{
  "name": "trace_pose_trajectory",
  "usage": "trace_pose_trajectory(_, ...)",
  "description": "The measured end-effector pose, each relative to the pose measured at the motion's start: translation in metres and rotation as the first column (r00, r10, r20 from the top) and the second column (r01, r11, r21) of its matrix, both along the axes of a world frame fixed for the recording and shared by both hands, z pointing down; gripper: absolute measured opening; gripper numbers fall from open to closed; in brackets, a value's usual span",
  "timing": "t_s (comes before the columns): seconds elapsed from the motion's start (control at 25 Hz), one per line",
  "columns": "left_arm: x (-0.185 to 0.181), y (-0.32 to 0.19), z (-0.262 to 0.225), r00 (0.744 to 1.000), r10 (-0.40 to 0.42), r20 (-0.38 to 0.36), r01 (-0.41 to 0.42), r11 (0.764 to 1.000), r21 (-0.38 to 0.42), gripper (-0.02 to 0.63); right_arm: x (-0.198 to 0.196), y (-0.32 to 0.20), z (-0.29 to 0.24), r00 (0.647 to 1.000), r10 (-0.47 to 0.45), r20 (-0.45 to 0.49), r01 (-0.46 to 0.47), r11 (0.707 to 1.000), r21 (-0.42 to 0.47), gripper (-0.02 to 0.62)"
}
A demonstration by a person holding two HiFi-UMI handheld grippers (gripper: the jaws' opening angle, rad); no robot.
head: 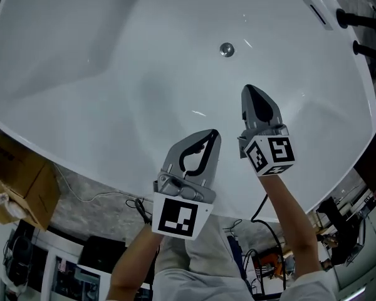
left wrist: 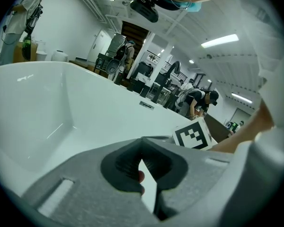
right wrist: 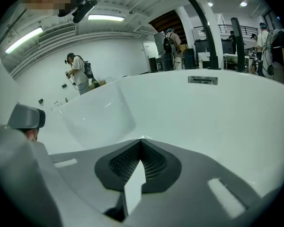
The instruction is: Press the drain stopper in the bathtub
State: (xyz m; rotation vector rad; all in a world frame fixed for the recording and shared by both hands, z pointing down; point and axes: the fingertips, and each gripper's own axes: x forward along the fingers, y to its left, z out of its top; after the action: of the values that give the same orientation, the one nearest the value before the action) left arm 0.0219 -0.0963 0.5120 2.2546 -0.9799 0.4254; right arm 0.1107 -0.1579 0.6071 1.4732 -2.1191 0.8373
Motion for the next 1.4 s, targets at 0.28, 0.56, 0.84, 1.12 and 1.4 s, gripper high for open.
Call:
trace_pose_trajectory(0.28,0.011,-0.022,0.042,1.0,0.009,-0.01,-0.009,0.999,0.035,0.005,-0.001,-0.015,0.071,0.995,-0.091,-0.043,0.09,0.995,-0.036,0.002)
trace_pose_trajectory(0.56,0.007,-0.04,0.096,0.999,-0.03,-0.01,0.03,0.999,0.02,0.005,0.009,-0.029,0.144,0.998,-0.05,-0.041,0.045,0.992,-0.118,0.002)
trace_pose_trajectory(0.84,0.019,-0.043,0.143,0.999,0.051,0.019,-0.052,0.998,0.038,0.005,0.032,-0.042,0.226,0.992,-0.077,-0.101,0.058,0.982,-0.177,0.002)
trace_pose_trajectory(1.12,0.026,-0.044,0.181,0.999,0.051,0.017,-0.051,0.999,0.003,0.005,0.042,-0.049,0.286,0.99,-0.049,-0.135,0.015,0.97,-0.241,0.002)
trace_pose_trajectory(1.4,0.021,-0.065,0.235,0.995,0.057,0.078,-0.052,0.997,-0.058,0.005,0.05,-0.058,0.319,0.987,-0.018,-0.162,-0.029,0.96,-0.279,0.002)
